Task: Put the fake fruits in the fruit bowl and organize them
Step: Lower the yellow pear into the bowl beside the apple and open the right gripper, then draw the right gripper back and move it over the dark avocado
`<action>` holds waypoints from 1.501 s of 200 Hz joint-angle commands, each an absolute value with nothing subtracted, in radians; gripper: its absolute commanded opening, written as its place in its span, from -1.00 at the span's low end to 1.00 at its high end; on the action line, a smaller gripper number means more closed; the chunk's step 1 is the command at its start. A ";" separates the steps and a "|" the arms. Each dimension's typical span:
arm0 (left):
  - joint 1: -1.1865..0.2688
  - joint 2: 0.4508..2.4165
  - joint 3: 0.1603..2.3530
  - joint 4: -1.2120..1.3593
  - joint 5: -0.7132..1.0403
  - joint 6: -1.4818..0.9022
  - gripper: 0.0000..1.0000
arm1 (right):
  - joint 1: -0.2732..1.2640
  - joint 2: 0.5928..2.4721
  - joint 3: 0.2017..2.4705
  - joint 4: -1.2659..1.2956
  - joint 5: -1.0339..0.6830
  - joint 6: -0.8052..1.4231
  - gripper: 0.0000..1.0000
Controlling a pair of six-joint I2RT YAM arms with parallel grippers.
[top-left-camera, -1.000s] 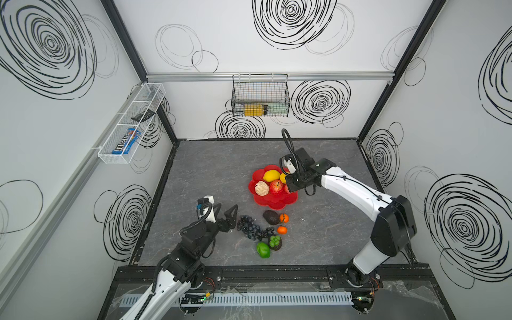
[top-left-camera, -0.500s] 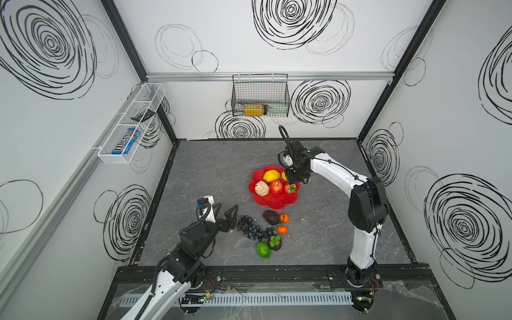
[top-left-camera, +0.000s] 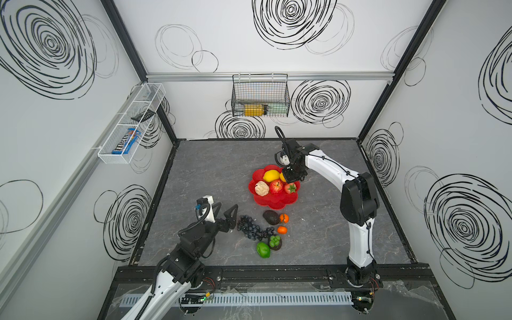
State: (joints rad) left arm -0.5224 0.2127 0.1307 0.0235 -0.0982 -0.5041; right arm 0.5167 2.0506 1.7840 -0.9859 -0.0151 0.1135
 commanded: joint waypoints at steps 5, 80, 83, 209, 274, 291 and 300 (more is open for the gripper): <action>-0.523 0.210 0.123 0.070 -0.104 -0.490 0.86 | 0.512 2.071 1.828 -1.043 -0.016 0.097 -0.81; -0.523 0.210 0.123 0.068 -0.108 -0.486 0.85 | 0.513 2.103 1.849 -1.046 -0.014 0.095 -0.71; -0.523 0.210 0.124 0.068 -0.108 -0.486 0.86 | 0.512 2.103 1.851 -1.046 -0.014 0.095 -0.70; -0.522 0.345 0.131 0.127 -0.050 -0.492 0.83 | 0.653 1.739 1.614 -0.953 0.106 0.211 -0.29; -0.558 0.491 0.207 0.077 -0.040 -0.566 0.81 | 0.773 1.362 1.180 -0.751 0.089 0.357 0.00; -0.599 0.533 0.261 0.004 -0.064 -0.591 0.81 | 0.791 1.259 1.063 -0.662 0.026 0.357 0.11; -0.628 0.551 0.291 -0.048 -0.097 -0.597 0.81 | 0.801 1.207 1.008 -0.614 0.010 0.362 0.17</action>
State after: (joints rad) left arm -0.5735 0.5167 0.1997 0.0216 -0.0494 -0.5541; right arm 0.7757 1.3251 1.1133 -0.7631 0.0689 0.3183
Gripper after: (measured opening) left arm 0.905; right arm 0.552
